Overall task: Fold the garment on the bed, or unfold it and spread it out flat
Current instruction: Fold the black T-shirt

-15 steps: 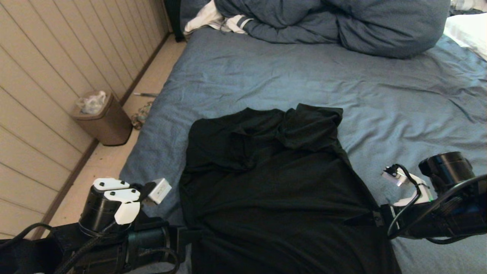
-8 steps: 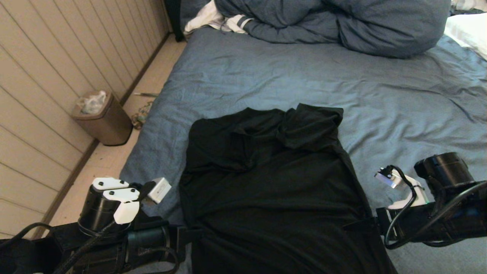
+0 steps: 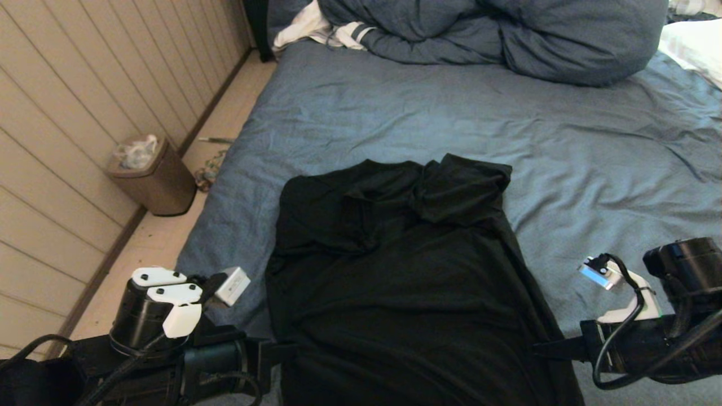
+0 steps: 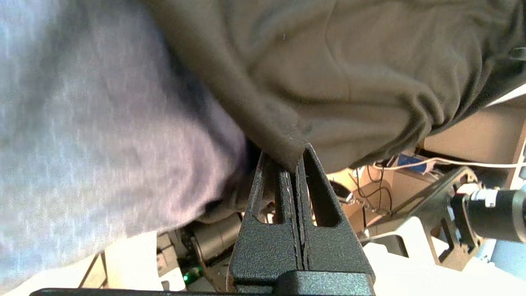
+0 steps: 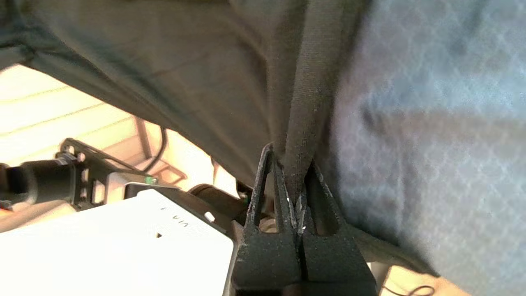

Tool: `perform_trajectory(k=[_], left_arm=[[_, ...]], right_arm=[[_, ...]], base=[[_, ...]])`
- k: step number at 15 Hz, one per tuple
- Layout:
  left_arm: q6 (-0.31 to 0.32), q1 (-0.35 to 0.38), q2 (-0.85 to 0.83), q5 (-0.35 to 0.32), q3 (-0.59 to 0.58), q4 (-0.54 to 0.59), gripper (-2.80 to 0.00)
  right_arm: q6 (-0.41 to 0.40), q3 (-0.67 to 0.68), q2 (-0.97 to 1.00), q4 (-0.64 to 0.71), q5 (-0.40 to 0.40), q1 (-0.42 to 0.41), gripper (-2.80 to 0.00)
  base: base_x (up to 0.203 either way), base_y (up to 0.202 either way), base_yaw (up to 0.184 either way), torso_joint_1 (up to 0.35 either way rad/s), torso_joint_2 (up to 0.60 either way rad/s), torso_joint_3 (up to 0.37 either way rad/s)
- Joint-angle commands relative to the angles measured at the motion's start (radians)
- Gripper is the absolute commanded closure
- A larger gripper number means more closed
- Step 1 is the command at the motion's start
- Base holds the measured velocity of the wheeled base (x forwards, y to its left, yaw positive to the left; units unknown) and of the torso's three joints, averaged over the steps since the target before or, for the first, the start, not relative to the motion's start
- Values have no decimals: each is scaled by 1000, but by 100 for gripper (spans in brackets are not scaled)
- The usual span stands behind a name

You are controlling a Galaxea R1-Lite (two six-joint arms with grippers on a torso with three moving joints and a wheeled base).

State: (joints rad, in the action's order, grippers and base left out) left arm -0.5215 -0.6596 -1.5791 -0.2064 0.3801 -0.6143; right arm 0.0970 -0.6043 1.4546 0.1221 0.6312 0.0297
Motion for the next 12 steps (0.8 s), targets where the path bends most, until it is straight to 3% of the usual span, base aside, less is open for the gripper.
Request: perform_trajectory(k=[1,12], left_arm=[[-3,0,30,-1,-12,2,0],[8,-25,131,-4,-94,71,0]], right_arm=[[0,17,-41,2,22,-34,0],[-8,76,-83,2,18,-93,0]], base=[[0,0,0,0,0,0],[0,0,0,0,0,0]])
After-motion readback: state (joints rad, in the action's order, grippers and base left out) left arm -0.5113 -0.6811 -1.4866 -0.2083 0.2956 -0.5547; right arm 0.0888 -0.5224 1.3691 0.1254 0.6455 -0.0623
